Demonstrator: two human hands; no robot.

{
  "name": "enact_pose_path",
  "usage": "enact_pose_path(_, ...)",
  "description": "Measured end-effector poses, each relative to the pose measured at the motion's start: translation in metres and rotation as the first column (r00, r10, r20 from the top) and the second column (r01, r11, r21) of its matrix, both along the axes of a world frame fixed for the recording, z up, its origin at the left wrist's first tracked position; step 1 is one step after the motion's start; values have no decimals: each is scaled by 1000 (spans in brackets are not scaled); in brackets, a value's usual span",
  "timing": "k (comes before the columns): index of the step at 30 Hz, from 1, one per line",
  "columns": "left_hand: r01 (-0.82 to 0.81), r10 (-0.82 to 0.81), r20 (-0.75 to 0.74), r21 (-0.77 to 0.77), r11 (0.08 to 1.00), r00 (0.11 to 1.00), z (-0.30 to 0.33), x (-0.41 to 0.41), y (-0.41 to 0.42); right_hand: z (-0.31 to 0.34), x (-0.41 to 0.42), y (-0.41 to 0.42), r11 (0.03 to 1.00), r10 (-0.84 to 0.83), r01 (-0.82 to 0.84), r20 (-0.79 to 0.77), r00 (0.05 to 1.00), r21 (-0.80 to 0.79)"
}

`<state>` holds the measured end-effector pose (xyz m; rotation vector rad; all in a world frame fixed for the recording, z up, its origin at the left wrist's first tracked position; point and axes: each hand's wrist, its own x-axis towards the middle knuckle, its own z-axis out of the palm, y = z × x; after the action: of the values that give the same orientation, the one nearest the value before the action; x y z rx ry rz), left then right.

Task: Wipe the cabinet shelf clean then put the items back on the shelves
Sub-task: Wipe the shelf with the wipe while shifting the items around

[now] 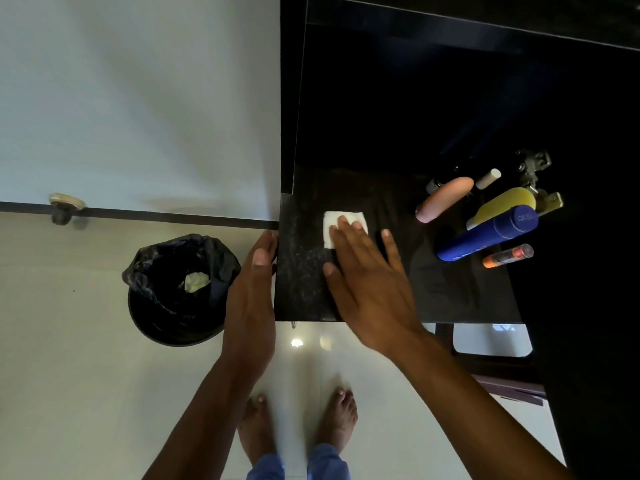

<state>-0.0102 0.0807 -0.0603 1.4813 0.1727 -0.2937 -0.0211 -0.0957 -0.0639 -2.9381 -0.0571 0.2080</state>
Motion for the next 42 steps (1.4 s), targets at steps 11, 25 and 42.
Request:
enact_pose_path(11, -39, 39, -8, -56, 998, 999, 5, -3, -7, -4, 24, 32, 998, 57, -56, -12, 998, 11)
enact_pose_path(25, -98, 98, -2, -34, 995, 995, -8, -12, -4, -19, 39, 3, 989, -119, 104, 151, 981, 103)
enact_pose_path(42, -177, 176, -11, -65, 982, 984, -10, -16, -10, -17, 57, 61, 990, 132, -135, 68, 989, 34)
